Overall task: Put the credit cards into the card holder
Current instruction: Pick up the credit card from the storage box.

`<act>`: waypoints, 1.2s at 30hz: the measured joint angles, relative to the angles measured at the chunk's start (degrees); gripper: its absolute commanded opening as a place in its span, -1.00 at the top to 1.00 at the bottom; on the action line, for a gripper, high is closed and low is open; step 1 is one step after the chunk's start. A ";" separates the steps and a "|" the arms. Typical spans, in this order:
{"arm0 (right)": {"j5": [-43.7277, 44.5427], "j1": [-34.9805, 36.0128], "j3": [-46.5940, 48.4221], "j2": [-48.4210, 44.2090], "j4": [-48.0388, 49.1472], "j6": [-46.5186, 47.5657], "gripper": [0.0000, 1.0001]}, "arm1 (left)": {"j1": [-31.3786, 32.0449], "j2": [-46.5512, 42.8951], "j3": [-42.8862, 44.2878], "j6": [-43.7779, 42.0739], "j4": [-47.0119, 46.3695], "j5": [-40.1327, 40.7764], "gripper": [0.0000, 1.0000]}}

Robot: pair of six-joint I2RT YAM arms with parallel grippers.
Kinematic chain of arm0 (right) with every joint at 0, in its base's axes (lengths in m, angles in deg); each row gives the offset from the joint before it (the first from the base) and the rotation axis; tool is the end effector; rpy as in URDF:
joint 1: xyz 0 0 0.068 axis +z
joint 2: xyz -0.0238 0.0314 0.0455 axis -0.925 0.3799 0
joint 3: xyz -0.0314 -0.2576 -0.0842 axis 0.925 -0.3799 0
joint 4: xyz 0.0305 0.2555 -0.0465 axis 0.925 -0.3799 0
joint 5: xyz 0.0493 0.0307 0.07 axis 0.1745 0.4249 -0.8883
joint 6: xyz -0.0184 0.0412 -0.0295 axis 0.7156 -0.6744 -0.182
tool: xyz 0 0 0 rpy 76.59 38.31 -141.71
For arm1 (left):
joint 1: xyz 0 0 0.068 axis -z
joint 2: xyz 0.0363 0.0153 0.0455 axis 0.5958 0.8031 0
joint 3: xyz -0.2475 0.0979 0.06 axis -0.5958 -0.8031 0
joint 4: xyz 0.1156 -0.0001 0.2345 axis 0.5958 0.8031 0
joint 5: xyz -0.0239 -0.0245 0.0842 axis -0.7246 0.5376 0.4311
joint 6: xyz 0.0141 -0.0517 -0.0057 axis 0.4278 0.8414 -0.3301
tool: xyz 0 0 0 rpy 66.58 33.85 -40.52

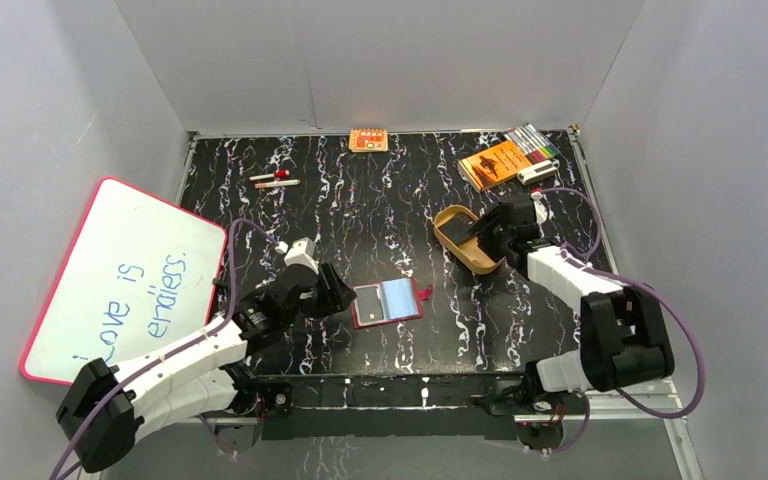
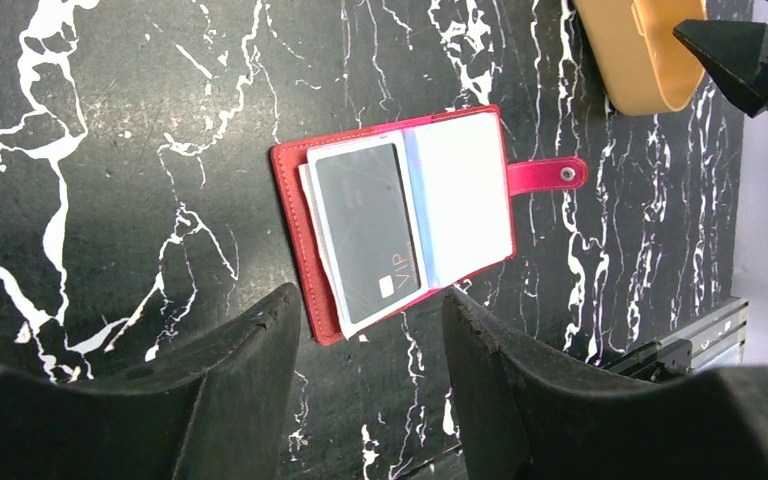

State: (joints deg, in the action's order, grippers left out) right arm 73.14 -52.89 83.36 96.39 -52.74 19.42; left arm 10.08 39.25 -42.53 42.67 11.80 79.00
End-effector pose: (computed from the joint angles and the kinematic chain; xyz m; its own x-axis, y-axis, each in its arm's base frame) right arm 0.2727 0.0678 0.2024 -0.4689 0.7371 -0.4867 0.4117 0.6699 0.6179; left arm 0.1416 -0.1407 0.2112 -0.6827 -0.4004 -0.6112 0.1141 0.7678 -0.6304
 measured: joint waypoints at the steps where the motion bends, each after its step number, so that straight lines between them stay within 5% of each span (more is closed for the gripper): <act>1: 0.07 -0.13 0.00 1.07 0.81 -0.46 -0.25 | 0.00 0.04 -0.15 0.00 0.04 0.04 -0.05; 12: 0.07 -0.96 0.76 10.19 5.68 -3.21 -0.16 | 0.00 1.75 -0.46 -0.02 0.22 0.04 -0.06; 36: -2.62 -0.96 3.10 14.58 9.64 -3.30 0.19 | 0.02 2.71 -1.29 0.00 -0.63 0.04 -0.06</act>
State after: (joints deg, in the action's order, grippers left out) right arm 70.51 -53.85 86.46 110.97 -43.11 16.11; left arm 10.10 41.96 -43.82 42.67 11.17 79.04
